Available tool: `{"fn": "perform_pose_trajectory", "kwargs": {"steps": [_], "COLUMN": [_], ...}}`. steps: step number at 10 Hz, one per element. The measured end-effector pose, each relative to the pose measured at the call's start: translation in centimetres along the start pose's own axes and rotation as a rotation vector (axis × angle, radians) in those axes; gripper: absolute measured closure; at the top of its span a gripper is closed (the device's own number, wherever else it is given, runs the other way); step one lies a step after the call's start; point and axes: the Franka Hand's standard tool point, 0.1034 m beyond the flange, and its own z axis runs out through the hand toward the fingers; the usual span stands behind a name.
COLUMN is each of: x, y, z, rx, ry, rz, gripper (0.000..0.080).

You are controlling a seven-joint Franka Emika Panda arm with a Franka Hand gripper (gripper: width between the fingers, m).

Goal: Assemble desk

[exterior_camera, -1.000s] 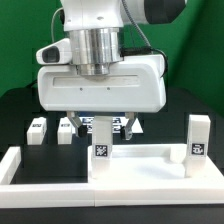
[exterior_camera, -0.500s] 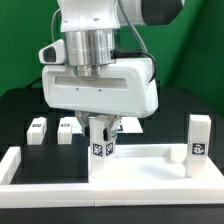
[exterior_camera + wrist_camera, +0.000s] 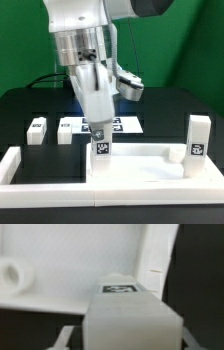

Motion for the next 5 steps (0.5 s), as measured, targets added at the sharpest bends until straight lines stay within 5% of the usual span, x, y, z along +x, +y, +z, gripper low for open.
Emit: {"fn": "perform_pose_trajectory", "kwargs": {"steps": [5], "x": [-0.19], "y": [0.11], "z": [0.33], "rx": [0.0], "ry": [-0.002], "rz": [0.387], "gripper": [0.0506]}}
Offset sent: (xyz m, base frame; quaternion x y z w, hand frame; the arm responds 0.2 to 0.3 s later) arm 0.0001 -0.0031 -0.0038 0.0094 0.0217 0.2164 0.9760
